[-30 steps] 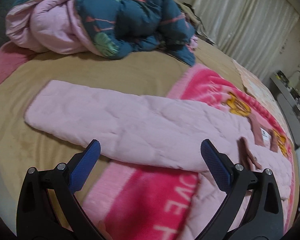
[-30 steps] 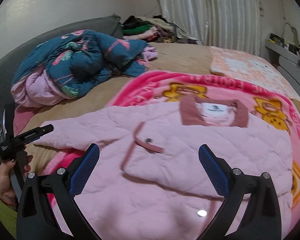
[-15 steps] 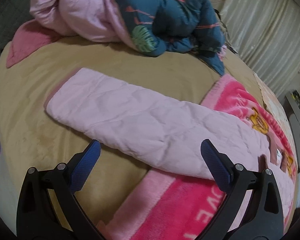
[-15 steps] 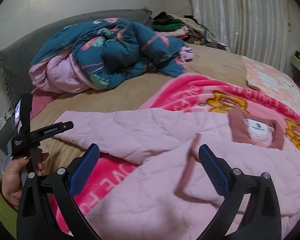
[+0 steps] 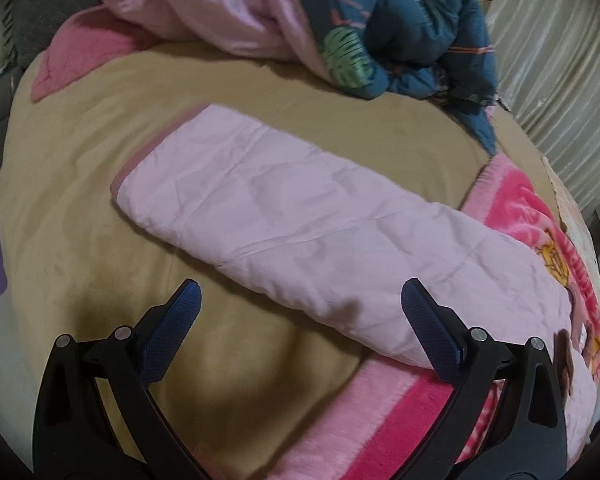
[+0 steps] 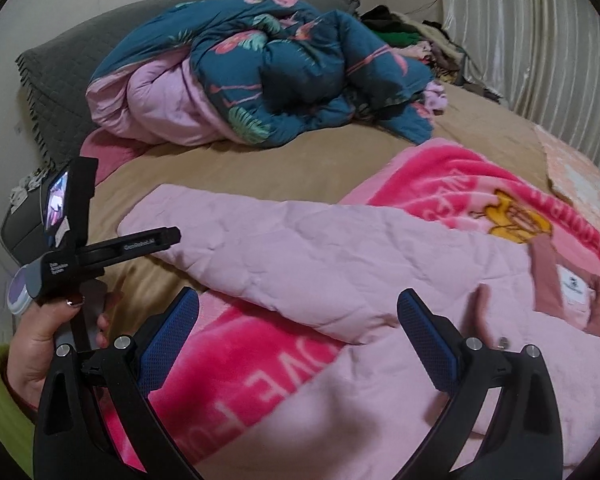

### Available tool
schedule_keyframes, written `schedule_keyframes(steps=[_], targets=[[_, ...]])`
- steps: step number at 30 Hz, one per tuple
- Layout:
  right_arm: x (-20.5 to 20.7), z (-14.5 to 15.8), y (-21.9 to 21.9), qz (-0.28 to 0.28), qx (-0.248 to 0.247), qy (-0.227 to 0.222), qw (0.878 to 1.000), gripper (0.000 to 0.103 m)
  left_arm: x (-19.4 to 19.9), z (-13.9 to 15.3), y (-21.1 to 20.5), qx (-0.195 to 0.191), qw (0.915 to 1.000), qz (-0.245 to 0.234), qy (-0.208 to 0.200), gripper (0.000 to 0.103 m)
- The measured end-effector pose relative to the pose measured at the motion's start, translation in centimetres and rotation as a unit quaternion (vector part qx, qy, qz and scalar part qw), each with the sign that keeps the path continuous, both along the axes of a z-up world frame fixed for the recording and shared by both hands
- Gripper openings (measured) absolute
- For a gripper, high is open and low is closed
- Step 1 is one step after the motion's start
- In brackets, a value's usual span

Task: Fold large clothes
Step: 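Move the left tool to the cuff of the other sleeve, then grasp the sleeve cuff with the left tool and lift it across the body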

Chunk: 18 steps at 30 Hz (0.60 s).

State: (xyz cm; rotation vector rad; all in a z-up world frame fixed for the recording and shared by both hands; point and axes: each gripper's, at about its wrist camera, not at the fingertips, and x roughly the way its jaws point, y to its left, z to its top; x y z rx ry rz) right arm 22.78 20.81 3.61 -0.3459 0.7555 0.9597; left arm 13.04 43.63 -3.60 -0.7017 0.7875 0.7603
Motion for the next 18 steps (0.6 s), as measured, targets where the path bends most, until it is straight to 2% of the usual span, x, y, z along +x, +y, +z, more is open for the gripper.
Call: schedule_keyframes(steps=[2, 4, 6, 9, 12, 16, 17, 18], targets=[[0.2, -0.5, 0.7, 0.001, -0.004, 0.005, 1.000, 0.099, -0.1, -0.7, 0.7, -0.015, 0.9999, 0.004, -0.007, 0.094], [0.4, -1.1, 1.2, 0.000, -0.008, 0.011, 1.000, 0.099, 0.0, -1.8, 1.4, -0.050, 0.9984, 0.005, -0.025, 0.094], [0.6, -1.5, 1.3, 0.000, -0.007, 0.018, 1.000, 0.099, -0.3, -3.3, 2.4, -0.108, 0.9919, 0.016, -0.065, 0.094], [0.9, -1.9, 1.2, -0.003, -0.007, 0.022, 1.000, 0.099, -0.5, -4.7, 3.3, -0.135, 0.9869, 0.040, -0.080, 0.094], [1.4, -2.1, 0.3, -0.013, -0.004, 0.027, 1.000, 0.099, -0.3, -5.0, 3.9, -0.135, 0.9853, 0.053, -0.091, 0.094], [2.3, -2.0, -1.7, -0.031, -0.001, 0.030, 0.999, 0.099, 0.1, -4.5, 4.9, -0.094, 0.9875, 0.080, -0.098, 0.093], [2.4, -2.0, -2.1, -0.036, -0.001, 0.029, 0.999, 0.099, 0.0, -4.4, 5.2, -0.084, 0.9877, 0.086, -0.101, 0.086], [2.7, -2.0, -2.8, -0.043, 0.000, 0.029, 0.999, 0.099, -0.1, -4.3, 5.4, -0.077, 0.9875, 0.093, -0.102, 0.072]])
